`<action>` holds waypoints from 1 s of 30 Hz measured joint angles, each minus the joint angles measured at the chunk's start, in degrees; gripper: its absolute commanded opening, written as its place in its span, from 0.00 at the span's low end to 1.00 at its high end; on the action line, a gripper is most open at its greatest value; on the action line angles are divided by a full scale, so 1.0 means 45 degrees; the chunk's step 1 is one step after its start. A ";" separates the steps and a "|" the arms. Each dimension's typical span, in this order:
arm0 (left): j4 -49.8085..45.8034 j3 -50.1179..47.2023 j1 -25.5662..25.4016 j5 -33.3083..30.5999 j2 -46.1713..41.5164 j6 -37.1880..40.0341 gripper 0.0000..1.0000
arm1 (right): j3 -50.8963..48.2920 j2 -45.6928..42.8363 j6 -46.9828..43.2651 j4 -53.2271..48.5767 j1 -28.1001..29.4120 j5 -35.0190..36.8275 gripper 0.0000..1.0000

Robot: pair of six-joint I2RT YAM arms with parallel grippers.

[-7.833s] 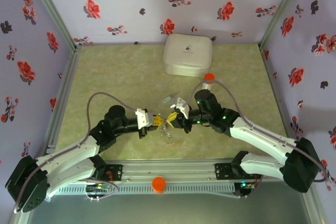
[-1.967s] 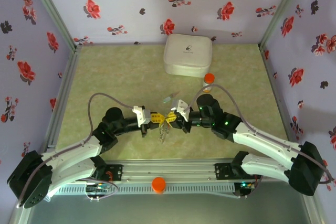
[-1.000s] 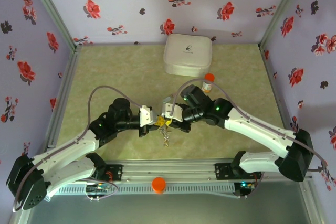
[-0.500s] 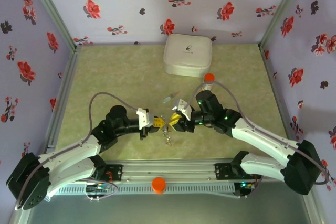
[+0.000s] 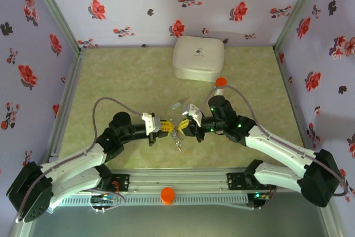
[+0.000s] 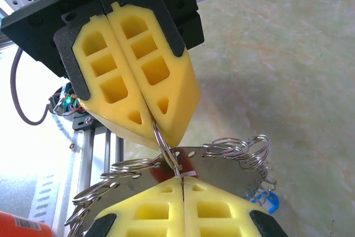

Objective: Put the keys on the keyring

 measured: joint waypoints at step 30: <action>0.2341 -0.0311 0.0005 0.0189 0.0724 -0.1069 0.00 | -0.1413 0.0097 0.0112 0.2302 0.0665 0.0903 0.39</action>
